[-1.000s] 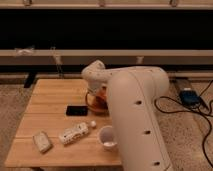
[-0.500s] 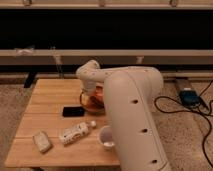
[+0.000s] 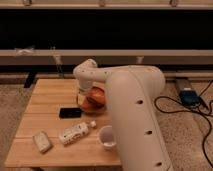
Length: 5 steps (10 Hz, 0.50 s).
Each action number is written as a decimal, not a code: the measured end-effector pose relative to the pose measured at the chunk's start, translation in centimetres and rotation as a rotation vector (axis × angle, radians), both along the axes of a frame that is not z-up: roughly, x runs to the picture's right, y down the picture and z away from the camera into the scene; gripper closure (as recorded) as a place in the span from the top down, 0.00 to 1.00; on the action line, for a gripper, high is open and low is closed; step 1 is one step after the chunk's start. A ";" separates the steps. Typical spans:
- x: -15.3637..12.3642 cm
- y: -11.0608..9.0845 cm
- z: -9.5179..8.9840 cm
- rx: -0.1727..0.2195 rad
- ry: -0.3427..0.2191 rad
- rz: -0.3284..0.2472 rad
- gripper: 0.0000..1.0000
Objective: Push the ceramic bowl across the table
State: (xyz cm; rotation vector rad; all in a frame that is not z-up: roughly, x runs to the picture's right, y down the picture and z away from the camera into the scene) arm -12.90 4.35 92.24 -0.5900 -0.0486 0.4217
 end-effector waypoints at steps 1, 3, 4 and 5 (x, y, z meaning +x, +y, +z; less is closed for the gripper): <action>0.7 -0.7 -0.3 0.007 -0.001 0.010 0.80; 2.4 -2.3 -0.4 0.012 0.002 0.040 0.80; 3.2 -2.8 -0.3 0.010 0.007 0.053 0.80; 4.1 -3.3 -0.2 0.005 0.010 0.070 0.80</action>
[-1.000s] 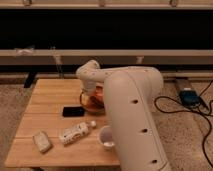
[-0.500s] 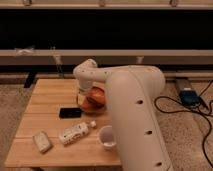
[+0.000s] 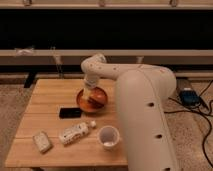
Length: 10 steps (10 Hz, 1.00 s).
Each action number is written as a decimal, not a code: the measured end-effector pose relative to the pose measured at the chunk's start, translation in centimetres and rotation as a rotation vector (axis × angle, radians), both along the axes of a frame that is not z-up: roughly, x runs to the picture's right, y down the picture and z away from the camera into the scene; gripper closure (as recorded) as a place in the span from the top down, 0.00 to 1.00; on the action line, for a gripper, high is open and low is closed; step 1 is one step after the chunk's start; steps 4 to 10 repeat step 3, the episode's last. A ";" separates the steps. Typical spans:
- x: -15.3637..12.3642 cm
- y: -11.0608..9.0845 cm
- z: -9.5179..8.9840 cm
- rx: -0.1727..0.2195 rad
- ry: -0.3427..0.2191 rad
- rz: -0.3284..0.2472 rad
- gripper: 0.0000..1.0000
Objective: Push the ceramic bowl across the table
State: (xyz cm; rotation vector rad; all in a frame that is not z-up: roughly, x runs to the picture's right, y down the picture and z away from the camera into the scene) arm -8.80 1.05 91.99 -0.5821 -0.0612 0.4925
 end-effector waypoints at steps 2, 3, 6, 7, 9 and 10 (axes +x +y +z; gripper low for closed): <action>0.6 -0.3 0.0 -0.008 0.000 0.011 0.80; 0.4 -0.2 0.1 -0.009 -0.002 0.009 0.80; 0.4 -0.2 0.1 -0.009 -0.002 0.009 0.80; 0.4 -0.2 0.1 -0.009 -0.002 0.009 0.80; 0.4 -0.2 0.1 -0.009 -0.002 0.009 0.80; 0.4 -0.2 0.1 -0.009 -0.002 0.009 0.80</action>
